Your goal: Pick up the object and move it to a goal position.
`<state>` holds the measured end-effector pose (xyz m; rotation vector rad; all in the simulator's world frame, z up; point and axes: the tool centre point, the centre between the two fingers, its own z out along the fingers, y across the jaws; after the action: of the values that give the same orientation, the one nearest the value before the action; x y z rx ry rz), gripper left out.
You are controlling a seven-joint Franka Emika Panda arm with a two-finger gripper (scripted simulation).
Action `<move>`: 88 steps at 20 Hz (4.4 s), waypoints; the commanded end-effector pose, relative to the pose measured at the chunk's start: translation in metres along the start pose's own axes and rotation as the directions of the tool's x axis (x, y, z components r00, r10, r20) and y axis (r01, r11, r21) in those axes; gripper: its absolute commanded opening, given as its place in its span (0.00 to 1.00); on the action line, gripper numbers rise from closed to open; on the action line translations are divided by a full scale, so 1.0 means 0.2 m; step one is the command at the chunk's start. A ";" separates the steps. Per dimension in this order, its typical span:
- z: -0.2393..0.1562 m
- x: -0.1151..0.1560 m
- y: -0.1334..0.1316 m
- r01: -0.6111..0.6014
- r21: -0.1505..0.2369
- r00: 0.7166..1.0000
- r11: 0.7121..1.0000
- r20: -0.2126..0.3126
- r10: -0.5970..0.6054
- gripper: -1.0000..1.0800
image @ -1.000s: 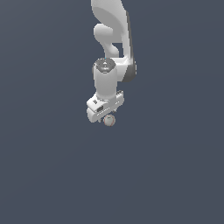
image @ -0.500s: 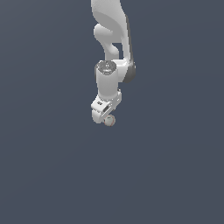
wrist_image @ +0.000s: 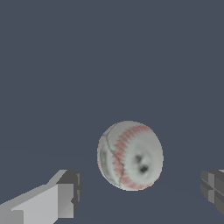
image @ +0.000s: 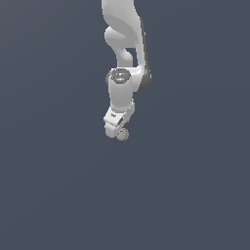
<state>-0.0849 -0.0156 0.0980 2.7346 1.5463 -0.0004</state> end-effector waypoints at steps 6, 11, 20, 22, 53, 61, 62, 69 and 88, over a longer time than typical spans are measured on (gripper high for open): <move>0.04 0.00 0.00 0.001 0.000 1.000 1.000 0.000 -0.001 0.96; 0.16 0.00 -0.01 0.004 0.000 1.000 1.000 0.000 -0.004 0.96; 0.25 0.00 0.00 0.005 0.000 1.000 1.000 0.000 -0.005 0.00; 0.25 0.00 0.00 0.005 0.000 1.000 1.000 0.000 -0.005 0.00; -0.39 0.10 -0.12 0.007 -0.001 1.000 1.000 0.000 -0.007 0.00; -0.81 0.16 -0.19 0.008 0.000 1.000 1.000 -0.001 -0.008 0.00; -0.86 0.17 -0.20 0.008 0.000 1.000 1.000 -0.001 -0.008 0.00; -1.21 0.22 -0.26 0.008 0.000 1.000 1.000 -0.002 -0.008 0.00; -1.93 0.35 -0.35 0.005 0.000 1.000 1.000 0.000 -0.005 0.00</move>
<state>-0.1088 0.0782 0.4763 2.7306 1.5545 -0.0012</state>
